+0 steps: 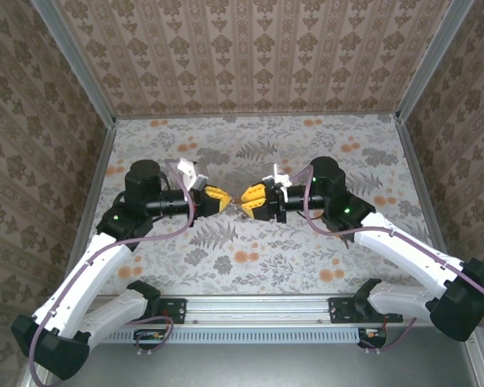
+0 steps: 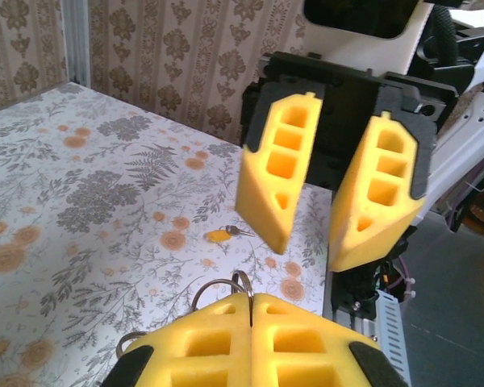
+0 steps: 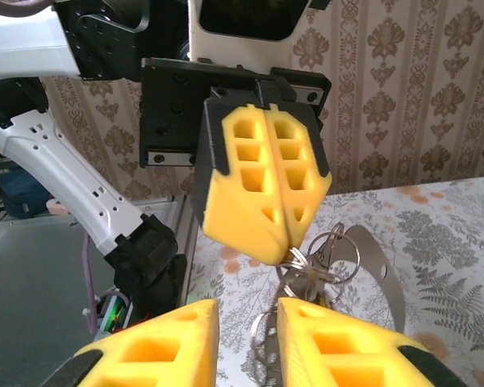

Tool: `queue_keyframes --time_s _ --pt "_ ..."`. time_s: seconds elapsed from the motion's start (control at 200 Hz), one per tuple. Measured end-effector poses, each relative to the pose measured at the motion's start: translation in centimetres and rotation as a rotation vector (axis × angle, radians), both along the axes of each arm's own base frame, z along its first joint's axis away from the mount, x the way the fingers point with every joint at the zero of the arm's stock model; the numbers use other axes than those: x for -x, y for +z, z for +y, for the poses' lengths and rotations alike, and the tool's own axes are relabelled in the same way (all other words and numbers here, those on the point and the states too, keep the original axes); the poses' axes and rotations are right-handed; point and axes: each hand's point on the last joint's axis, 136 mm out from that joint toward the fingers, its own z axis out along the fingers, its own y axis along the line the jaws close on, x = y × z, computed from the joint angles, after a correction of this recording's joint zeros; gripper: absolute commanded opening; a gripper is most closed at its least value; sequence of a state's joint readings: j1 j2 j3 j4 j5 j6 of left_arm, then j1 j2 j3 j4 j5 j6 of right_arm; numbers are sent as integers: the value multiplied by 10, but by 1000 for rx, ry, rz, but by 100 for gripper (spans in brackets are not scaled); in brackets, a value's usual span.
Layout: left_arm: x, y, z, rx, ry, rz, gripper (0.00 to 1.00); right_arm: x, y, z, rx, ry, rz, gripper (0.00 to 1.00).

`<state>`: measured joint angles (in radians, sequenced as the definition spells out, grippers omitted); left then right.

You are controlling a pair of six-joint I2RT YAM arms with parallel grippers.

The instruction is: Put the keys on the keyring

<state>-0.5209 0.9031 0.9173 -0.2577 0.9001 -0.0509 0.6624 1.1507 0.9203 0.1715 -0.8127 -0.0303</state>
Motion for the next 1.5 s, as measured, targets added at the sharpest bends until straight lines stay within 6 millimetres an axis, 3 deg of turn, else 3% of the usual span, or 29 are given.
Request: queue_keyframes --time_s 0.255,0.555,0.82,1.5 --pt "1 -2 0 -9 -7 -20 0 -3 -9 -3 46 -29 14 27" --pt "14 -5 2 -60 -60 -51 0 -1 3 -4 73 -18 -21 30" --pt "20 -6 -2 -103 -105 -73 0 1 -12 4 138 24 6 29" --pt "25 -19 -3 -153 -121 -63 0 13 -29 17 208 109 39 24"
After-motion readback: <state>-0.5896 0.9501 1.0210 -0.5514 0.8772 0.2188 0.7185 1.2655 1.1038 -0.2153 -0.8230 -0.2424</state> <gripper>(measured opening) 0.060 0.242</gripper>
